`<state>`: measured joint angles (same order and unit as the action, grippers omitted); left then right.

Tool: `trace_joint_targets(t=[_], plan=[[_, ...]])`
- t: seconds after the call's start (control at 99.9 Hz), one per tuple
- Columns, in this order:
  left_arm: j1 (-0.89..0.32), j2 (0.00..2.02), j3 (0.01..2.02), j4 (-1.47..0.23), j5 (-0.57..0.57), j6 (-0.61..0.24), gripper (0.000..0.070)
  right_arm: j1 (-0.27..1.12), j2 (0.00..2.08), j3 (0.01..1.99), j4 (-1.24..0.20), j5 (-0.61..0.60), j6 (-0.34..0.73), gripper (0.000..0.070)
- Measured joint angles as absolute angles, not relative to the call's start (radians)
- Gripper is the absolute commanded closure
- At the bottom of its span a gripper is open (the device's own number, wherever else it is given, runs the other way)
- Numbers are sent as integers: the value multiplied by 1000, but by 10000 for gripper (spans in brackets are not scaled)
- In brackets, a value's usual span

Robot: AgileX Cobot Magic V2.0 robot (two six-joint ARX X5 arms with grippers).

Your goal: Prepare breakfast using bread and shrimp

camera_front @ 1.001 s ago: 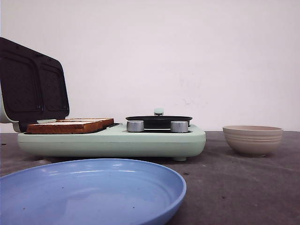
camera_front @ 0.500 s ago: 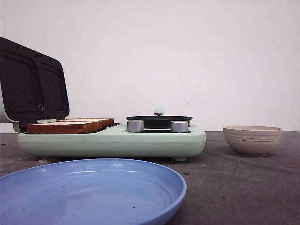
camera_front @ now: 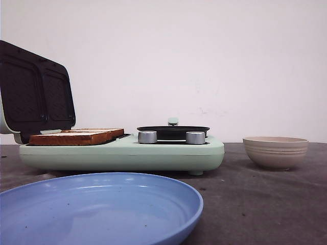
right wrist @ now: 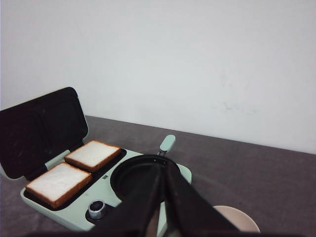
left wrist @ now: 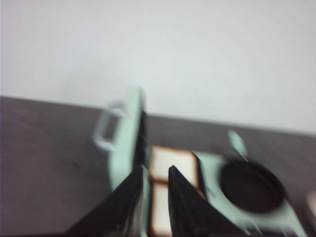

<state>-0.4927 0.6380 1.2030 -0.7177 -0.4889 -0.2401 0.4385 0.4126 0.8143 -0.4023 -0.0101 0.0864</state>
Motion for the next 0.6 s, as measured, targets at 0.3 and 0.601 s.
trace_joint_targets(t=[0.3, 0.601], plan=[[-312, 859, 1203, -432, -491, -125, 691, 439, 410, 814, -402, -30, 101, 696], [95, 1143, 1304, -423, -52, -241, 691, 439, 410, 815, -411, -26, 162, 697]])
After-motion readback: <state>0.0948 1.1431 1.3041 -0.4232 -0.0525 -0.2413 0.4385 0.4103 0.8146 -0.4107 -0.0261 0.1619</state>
